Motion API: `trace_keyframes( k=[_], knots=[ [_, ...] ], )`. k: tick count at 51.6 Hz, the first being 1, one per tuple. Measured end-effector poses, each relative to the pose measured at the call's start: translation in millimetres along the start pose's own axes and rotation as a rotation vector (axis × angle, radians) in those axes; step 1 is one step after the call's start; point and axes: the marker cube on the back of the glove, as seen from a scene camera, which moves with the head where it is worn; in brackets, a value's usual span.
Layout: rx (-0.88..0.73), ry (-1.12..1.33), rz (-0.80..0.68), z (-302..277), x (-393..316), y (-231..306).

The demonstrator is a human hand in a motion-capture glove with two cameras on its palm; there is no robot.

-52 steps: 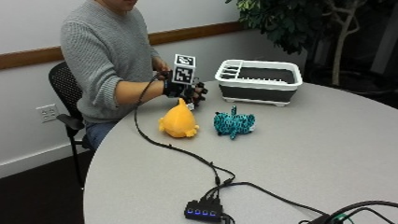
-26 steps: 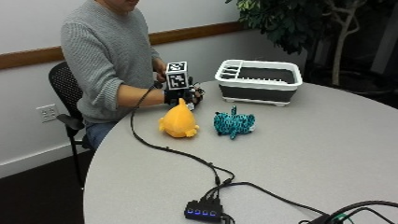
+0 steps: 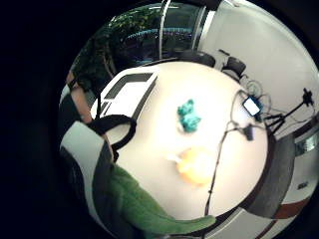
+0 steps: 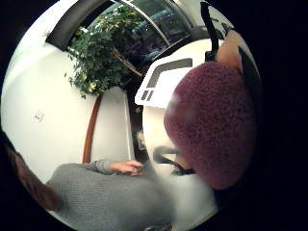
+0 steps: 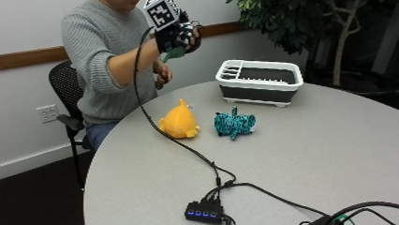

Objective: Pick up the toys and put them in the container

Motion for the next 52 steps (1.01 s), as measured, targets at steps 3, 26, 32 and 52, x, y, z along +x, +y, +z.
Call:
trace_keyframes(
  k=[3,26,32,52],
  knots=[
    [-0.012,0.024,0.001,-2.2,2.0,-2.1],
    [-0.084,0.152,-0.065,96.0,-89.8,-130.5],
    [-0.139,-0.042,-0.084,120.6,-130.0,-166.2],
    [-0.220,0.007,-0.048,186.7,-142.3,-204.0]
  ],
)
